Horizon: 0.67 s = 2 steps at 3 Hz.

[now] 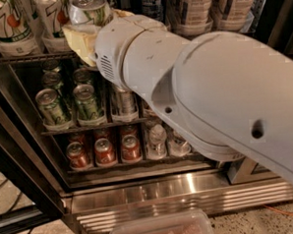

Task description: Pick 7up can from top shelf of fridge

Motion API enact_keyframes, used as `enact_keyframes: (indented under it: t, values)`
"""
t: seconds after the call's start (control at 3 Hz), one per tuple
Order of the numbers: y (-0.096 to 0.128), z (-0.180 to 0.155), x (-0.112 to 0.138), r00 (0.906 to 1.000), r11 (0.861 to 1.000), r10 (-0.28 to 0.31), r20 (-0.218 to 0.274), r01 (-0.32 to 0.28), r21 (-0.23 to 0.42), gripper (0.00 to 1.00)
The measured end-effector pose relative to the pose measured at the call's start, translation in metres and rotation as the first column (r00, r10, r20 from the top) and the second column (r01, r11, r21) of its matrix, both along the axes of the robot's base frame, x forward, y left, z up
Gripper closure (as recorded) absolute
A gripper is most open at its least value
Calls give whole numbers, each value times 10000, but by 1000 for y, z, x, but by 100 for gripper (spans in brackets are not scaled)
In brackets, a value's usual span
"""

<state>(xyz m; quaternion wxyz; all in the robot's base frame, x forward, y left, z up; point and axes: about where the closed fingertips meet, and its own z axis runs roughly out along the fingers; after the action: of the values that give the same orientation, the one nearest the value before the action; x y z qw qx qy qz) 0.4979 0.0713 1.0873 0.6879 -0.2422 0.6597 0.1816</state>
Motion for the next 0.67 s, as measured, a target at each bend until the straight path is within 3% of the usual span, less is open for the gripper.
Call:
enact_keyframes:
  t: [0.33, 0.67]
  values:
    - [-23, -20, -7, 9992, 9993, 301, -274, -307, -207, 100]
    - [-44, -30, -31, 9942, 9941, 982, -428, -1000, -431, 100]
